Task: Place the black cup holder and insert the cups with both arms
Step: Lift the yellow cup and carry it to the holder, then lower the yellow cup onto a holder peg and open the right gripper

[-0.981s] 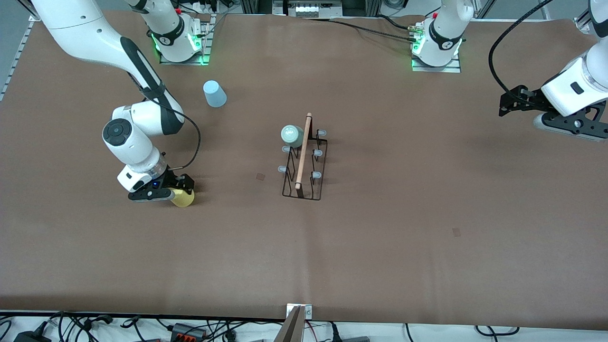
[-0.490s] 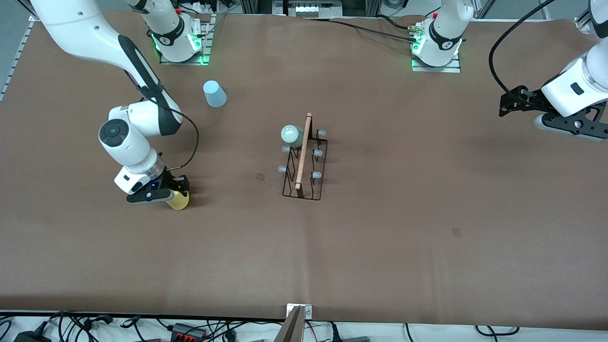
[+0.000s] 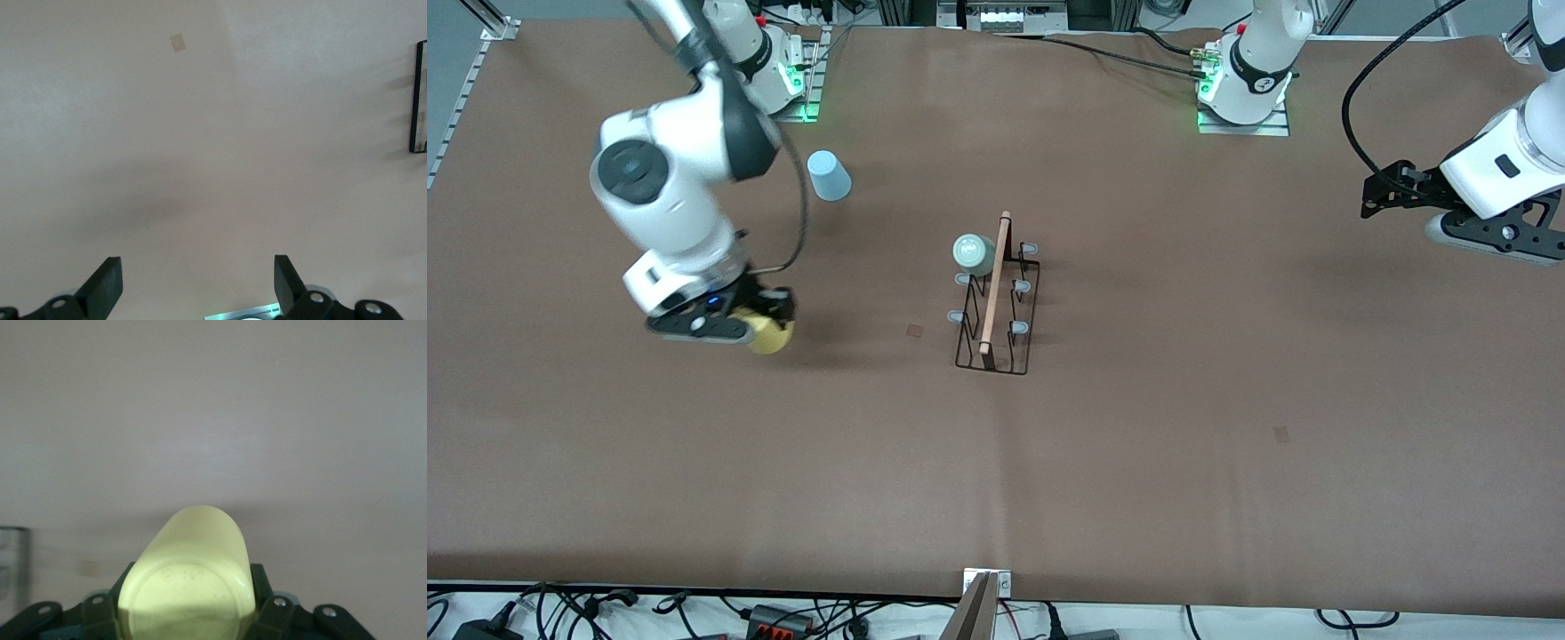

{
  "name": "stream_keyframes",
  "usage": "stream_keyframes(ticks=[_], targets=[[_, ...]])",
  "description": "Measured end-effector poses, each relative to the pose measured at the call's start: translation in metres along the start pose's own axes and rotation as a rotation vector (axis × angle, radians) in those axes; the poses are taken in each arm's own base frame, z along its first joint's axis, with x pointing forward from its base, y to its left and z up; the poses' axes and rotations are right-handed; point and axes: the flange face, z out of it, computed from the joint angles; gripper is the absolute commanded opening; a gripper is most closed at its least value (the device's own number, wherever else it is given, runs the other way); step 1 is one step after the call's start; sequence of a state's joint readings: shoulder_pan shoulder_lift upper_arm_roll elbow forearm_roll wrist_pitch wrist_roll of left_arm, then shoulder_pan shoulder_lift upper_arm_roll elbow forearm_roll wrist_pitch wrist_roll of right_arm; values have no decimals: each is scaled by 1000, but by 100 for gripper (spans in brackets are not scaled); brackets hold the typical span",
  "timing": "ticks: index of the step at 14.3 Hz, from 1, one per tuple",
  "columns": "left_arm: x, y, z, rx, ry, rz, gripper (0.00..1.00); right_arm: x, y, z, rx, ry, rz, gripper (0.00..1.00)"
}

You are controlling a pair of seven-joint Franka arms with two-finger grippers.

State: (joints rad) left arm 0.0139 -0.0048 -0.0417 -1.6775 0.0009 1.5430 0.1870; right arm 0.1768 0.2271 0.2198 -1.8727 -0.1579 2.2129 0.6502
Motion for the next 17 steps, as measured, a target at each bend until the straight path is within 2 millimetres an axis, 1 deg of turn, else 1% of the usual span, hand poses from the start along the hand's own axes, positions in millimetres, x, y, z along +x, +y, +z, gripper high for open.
stream_keyframes(ticks=[2, 4, 5, 7, 8, 9, 13, 14, 16, 17], targets=[[0, 0, -1, 0, 2, 1, 100, -22, -57, -4, 61, -3, 148, 14], [0, 1, -2, 1, 3, 1, 100, -39, -115, 1, 141, -12, 287, 14], [0, 1, -2, 1, 4, 2, 100, -46, -139, 8, 164, -22, 331, 14], [0, 1, -3, 1, 6, 2, 100, -59, -174, 26, 183, -46, 386, 14], [0, 1, -3, 2, 7, 2, 100, -64, -186, 35, 190, -53, 395, 14], [0, 1, -3, 2, 7, 2, 100, -65, -192, 42, 189, -55, 391, 14], [0, 1, -4, 2, 8, 3, 100, -66, -195, 63, 161, -51, 370, 16], [0, 1, -4, 2, 8, 3, 100, -68, -196, 66, 156, -50, 364, 19], [0, 1, -4, 2, 8, 3, 100, -71, -198, 73, 150, -48, 352, 100], [0, 1, -4, 2, 8, 3, 100, -71, -199, 76, 156, -45, 351, 100]])
